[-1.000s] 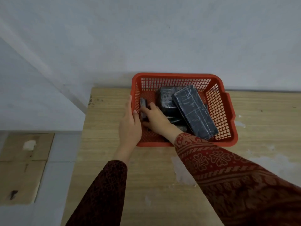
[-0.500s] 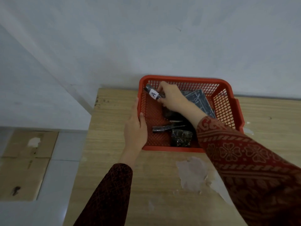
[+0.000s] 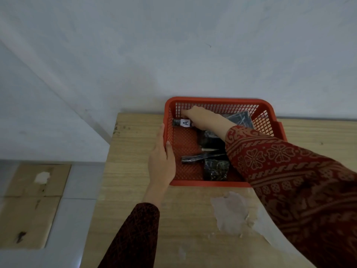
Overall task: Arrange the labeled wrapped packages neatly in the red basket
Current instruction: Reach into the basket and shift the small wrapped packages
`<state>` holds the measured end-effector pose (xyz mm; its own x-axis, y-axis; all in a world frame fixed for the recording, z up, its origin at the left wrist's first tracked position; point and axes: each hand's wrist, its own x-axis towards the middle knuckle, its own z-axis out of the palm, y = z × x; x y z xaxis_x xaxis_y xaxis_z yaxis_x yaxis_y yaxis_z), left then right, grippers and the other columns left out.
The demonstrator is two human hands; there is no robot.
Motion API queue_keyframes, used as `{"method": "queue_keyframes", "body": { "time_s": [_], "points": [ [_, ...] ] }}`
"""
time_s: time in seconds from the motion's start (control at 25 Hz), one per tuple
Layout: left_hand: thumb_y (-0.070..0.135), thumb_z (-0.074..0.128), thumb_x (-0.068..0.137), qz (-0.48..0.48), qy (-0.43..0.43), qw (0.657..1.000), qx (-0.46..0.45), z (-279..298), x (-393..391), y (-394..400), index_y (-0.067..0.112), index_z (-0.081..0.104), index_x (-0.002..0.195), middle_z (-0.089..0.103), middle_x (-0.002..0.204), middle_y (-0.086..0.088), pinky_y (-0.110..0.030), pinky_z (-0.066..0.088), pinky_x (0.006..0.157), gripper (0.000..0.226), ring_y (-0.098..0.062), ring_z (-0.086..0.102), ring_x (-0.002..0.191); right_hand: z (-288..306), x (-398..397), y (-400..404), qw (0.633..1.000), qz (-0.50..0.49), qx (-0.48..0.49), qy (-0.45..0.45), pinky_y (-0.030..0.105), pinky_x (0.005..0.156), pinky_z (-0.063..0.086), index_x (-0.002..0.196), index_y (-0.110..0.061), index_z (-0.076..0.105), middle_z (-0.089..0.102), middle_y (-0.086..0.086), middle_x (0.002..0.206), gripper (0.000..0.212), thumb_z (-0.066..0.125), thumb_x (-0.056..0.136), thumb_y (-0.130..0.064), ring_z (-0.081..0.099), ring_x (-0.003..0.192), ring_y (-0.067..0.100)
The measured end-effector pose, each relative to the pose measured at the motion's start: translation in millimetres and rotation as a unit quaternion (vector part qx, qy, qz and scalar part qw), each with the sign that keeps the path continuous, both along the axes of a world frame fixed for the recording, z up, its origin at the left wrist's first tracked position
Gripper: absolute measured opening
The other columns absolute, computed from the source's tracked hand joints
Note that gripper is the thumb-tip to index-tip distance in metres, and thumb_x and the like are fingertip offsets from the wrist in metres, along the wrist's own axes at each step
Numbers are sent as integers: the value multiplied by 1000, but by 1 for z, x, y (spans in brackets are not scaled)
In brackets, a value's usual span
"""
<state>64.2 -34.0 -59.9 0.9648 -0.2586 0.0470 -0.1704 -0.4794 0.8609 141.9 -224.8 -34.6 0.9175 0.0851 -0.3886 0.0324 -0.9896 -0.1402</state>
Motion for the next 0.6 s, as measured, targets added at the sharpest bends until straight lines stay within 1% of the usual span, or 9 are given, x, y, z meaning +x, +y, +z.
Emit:
{"method": "queue_keyframes", "body": {
  "time_s": [0.04,0.12,0.16,0.2,0.28,0.4,0.48,0.56,0.6],
  "points": [
    [23,34,101,-1,-2,1000,1,1,0,0,33,22,149,46,114,26,-26,47,78,51,1,51,83,-2,0,1,1000,1,-7,1,42,92,45,129,-6,48,55,21,128,41,53,89,-1,55,115,38],
    [23,34,101,-2,-2,1000,2,0,1,-1,32,21,149,50,130,16,-27,49,81,51,-1,55,89,-3,0,6,1000,5,-29,-7,43,92,46,128,-4,49,52,20,128,40,58,89,-11,54,115,38],
    [23,34,101,0,-3,1000,1,0,1,0,32,21,150,51,135,10,-27,49,82,51,-4,57,91,-4,0,8,999,8,-46,-25,44,91,47,127,-2,50,51,20,128,38,57,90,-8,54,115,38],
    [23,34,101,2,-4,1000,1,0,0,0,32,22,150,53,134,7,-26,49,82,51,-6,57,92,-5,0,12,997,9,-63,-47,45,91,48,126,0,52,51,21,128,35,53,90,-3,54,115,39],
    [23,35,101,6,-6,1000,2,0,1,0,31,22,150,55,123,10,-23,47,79,51,-7,57,90,-8,-1,19,994,-7,-88,-70,47,88,49,122,2,56,54,21,125,32,44,92,4,55,115,39],
    [21,35,101,12,-13,1000,7,-1,0,-1,29,23,150,44,116,18,-16,39,78,51,-5,53,90,-17,1,30,990,-47,-119,-59,46,88,49,121,3,57,57,20,126,33,38,94,3,52,119,38],
    [20,36,101,12,-20,1000,5,0,-1,0,27,24,150,43,114,17,-17,39,75,51,-12,49,98,-23,4,37,986,-70,-139,-58,46,89,50,123,3,57,55,20,128,35,35,96,2,48,122,39],
    [19,37,101,11,-19,1000,6,1,-2,0,27,23,150,52,118,12,-22,43,75,52,-16,48,99,-26,2,38,984,-74,-145,-77,46,87,51,128,2,51,55,22,129,36,32,98,0,48,122,39],
    [19,37,101,14,-14,1000,10,1,-2,-1,27,23,150,58,120,4,-26,45,77,52,-18,51,97,-27,0,35,984,-66,-138,-94,47,86,51,132,1,46,56,22,128,37,32,98,-1,49,120,39]
  ]
}}
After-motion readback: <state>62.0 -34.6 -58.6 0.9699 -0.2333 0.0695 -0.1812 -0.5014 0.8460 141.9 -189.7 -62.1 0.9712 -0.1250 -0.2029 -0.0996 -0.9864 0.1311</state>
